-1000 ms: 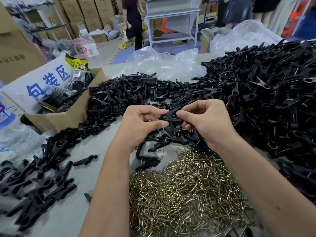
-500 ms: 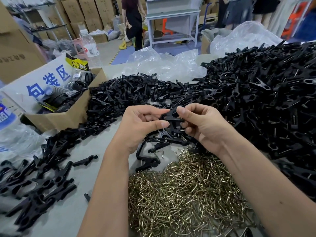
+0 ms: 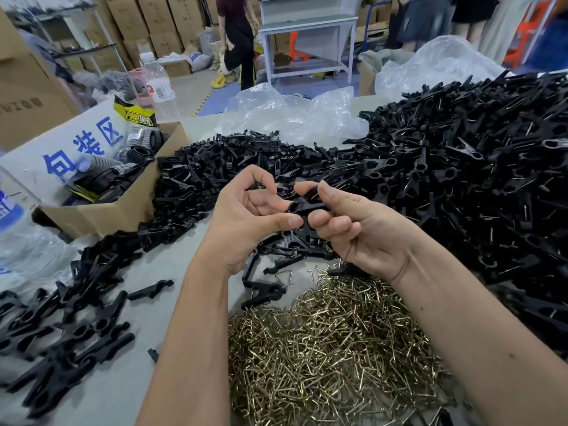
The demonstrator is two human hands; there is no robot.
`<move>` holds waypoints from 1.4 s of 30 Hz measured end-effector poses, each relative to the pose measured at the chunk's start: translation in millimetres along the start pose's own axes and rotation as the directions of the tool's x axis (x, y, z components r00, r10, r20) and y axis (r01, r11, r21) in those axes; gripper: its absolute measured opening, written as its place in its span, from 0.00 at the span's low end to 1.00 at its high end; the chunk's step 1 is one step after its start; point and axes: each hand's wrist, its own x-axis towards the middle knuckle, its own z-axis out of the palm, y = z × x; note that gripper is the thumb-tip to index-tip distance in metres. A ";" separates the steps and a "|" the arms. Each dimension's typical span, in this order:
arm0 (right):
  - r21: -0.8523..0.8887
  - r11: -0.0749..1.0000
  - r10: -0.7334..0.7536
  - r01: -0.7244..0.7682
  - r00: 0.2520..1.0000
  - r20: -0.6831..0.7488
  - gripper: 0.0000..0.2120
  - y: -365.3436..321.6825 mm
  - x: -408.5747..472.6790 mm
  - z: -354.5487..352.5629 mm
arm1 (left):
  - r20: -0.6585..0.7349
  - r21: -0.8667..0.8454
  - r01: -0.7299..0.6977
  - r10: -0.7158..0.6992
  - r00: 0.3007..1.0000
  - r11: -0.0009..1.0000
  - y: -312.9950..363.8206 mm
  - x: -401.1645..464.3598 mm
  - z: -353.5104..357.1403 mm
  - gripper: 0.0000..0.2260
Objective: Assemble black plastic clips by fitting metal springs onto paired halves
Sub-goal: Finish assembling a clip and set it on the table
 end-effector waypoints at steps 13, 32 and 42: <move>-0.208 0.957 -0.243 0.202 0.950 -0.197 0.12 4.1 5.1 4.8 | -0.067 0.194 0.032 -0.020 0.998 0.980 1.8 0.9 -2.7 0.20; -0.924 0.381 -0.770 0.046 0.569 -0.289 0.31 3.8 7.8 -9.2 | -0.220 0.679 0.464 -0.446 0.868 0.569 2.8 -1.1 -26.9 0.18; -0.951 -0.288 -0.412 0.115 0.881 0.231 0.05 32.8 13.9 17.3 | -0.244 0.596 0.400 -0.317 0.917 0.697 1.1 -2.3 -21.4 0.11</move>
